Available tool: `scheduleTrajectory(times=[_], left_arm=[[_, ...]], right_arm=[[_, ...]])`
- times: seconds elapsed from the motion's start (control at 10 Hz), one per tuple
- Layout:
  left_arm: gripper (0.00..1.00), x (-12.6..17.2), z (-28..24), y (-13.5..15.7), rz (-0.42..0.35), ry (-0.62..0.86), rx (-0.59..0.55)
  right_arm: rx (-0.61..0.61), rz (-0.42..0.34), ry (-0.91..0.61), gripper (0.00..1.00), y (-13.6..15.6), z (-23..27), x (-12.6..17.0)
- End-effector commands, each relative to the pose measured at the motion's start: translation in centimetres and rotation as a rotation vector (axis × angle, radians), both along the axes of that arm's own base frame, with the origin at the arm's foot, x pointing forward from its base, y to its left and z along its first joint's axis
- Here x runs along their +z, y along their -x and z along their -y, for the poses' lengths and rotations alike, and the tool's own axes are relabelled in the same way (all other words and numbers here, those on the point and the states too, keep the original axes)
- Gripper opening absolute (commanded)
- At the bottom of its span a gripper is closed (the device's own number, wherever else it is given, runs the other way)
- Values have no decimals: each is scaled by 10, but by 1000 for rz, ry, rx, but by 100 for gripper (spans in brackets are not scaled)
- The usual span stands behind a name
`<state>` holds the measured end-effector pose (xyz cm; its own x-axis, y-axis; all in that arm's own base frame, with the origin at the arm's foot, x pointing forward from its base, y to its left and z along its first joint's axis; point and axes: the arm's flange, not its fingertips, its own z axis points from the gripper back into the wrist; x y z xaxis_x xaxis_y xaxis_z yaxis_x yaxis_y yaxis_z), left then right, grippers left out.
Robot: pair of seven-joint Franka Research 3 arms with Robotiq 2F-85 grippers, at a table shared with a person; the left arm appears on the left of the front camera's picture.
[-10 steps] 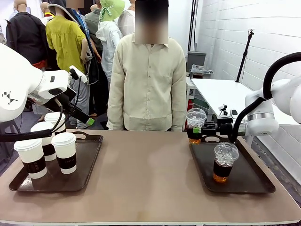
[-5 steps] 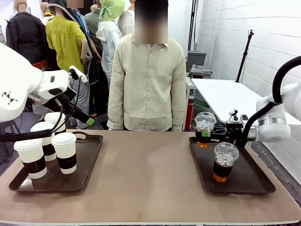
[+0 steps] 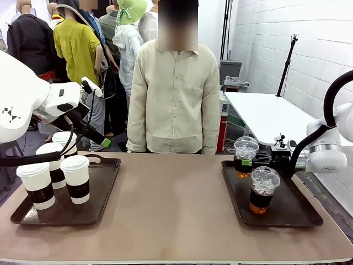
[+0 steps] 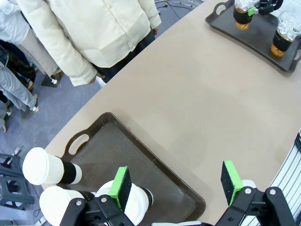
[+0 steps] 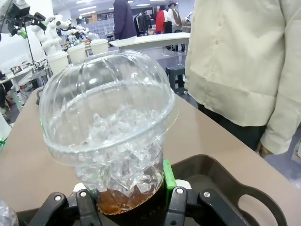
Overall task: Distribute the coffee onto the tray.
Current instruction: Pick up another iced Americano from the middle of the table and place it on the right Handle tray.
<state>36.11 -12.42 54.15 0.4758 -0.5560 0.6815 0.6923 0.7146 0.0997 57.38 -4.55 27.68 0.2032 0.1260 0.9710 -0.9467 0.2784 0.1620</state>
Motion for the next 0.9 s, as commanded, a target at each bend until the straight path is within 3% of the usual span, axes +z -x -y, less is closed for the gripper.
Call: scheduleTrajectory(times=[0.0, 0.8], left_arm=[[100, 0, -1, 0, -5, 0, -2], [100, 0, -1, 0, -5, 0, -2]], right_arm=[[-1, 42, -54, 56, 0, 0, -7], [-19, 50, -60, 56, -12, -1, -33]])
